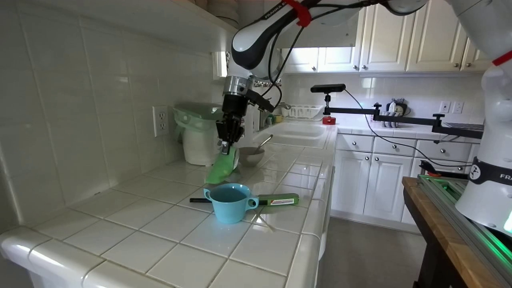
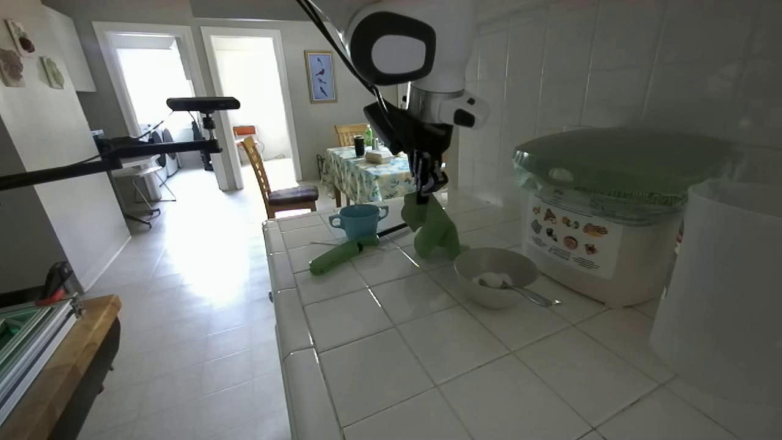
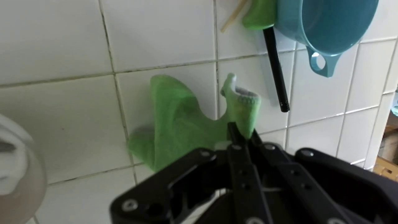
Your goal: Use the green cloth to wipe the surface
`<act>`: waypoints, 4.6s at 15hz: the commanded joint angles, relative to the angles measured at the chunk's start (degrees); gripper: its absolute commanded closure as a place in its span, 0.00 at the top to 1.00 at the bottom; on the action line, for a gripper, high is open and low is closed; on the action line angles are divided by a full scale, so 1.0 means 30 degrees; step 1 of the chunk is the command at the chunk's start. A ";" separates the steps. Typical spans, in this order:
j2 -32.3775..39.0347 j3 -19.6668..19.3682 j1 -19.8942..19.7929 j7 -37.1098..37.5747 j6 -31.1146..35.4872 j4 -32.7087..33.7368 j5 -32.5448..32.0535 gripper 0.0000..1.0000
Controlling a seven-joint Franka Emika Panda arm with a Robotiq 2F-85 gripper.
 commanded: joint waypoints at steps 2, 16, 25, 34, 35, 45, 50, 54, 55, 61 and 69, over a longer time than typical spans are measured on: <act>0.0798 -0.0305 0.0479 0.0300 0.0294 0.0941 -0.0473 0.01; 0.7591 -0.0431 0.1600 0.0584 -0.2463 0.9821 -0.3355 0.01; 1.0245 0.0289 0.2734 -0.0483 -0.4710 1.5180 -0.4149 0.01; 0.8788 -0.0033 0.2097 0.0402 -0.4992 1.2363 -0.3801 0.01; 0.8734 -0.0265 0.1895 0.0613 -0.5057 1.2288 -0.3842 0.01; 0.9571 -0.0305 0.2291 0.0275 -0.6467 1.3671 -0.4255 0.01; 0.9861 -0.0258 0.3798 -0.0119 -0.6950 1.4491 -0.4956 0.01; 0.8996 -0.0653 0.3894 0.0216 -0.6584 1.3146 -0.5430 0.01; 0.8761 -0.0880 0.3820 0.0384 -0.6488 1.2741 -0.5491 0.01; 0.6793 -0.2022 0.3436 0.0638 -0.7020 0.9491 -0.5372 0.01; 0.7899 -0.1731 0.3108 0.0805 -0.8631 1.1020 -0.5513 0.01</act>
